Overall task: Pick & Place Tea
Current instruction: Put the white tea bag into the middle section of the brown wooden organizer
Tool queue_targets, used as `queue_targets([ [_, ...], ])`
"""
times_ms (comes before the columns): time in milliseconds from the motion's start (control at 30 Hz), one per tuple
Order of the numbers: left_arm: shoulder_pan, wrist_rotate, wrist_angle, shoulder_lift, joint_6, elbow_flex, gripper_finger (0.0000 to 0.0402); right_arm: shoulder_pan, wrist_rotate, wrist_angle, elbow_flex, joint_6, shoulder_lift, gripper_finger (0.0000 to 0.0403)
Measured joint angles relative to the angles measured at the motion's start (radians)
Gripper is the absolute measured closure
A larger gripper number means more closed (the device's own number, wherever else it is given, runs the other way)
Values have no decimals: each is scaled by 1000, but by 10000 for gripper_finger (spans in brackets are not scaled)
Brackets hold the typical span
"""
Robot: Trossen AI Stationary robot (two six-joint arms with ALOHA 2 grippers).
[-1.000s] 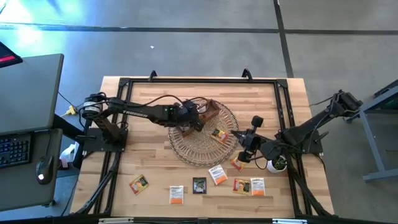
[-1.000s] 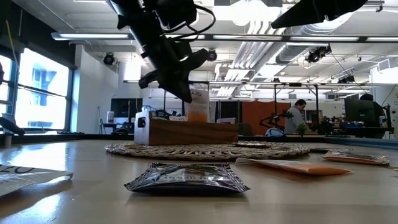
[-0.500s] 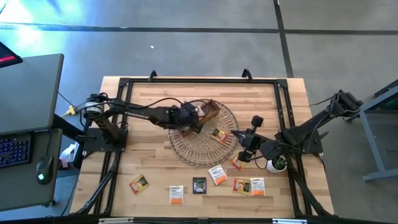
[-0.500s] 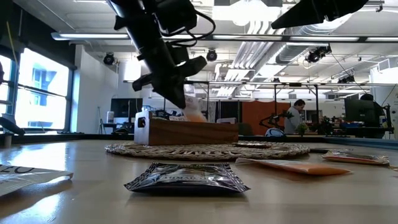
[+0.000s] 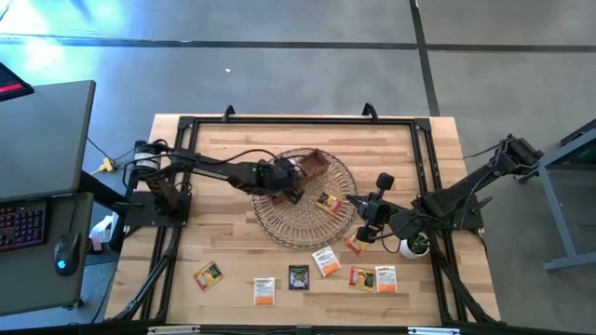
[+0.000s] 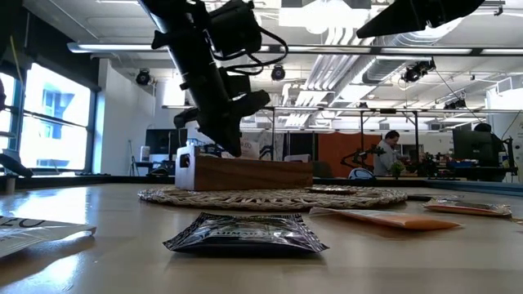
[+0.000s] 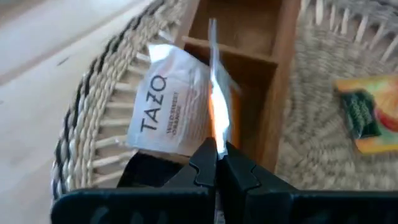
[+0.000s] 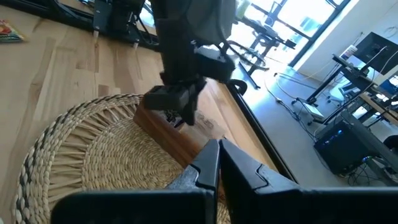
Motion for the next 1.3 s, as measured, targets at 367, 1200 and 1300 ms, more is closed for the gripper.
queue_targets([
  [367,1,0,52,51,43,3,347,0,-16,-1,0,0,0,394],
  [1200,-37,27,-569,3,-41,223,302,-100,-278,17,0,7,0,399],
  [1300,-100,-49,-632,-48,-88,246,302,-122,-410,22,0,16,0,400],
])
